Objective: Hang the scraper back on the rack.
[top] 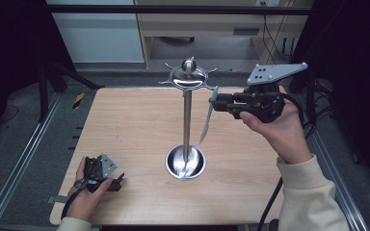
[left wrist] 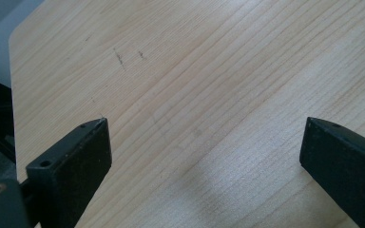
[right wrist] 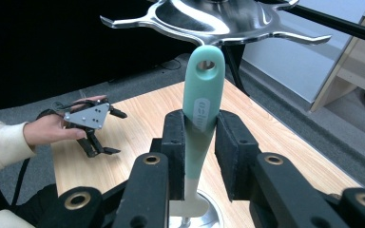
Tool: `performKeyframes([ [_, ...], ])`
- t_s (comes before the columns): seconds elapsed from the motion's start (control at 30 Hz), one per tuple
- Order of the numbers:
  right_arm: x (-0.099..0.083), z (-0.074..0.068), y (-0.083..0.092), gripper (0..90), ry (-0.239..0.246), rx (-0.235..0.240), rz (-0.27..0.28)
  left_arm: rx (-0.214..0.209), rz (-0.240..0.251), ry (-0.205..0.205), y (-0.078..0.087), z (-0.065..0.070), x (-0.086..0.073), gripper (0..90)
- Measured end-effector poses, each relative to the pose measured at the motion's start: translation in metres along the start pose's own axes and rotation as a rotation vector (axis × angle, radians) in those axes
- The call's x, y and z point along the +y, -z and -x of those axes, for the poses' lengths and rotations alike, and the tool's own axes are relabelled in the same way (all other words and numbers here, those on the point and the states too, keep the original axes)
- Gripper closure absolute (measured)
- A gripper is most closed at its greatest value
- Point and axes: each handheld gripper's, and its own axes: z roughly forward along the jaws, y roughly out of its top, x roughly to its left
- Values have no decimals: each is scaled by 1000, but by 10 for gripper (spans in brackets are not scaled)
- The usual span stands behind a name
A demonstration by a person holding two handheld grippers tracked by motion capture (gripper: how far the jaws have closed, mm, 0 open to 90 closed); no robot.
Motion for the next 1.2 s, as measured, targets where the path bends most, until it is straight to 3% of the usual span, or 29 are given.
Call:
performKeyframes([
  [0.97, 4, -2, -10, 741, -12, -1, -31, -1, 2, -6, 0, 1, 1, 30],
  [1.2, 2, -1, -13, 739, -16, -3, -12, -1, 1, -5, 0, 1, 0, 30],
])
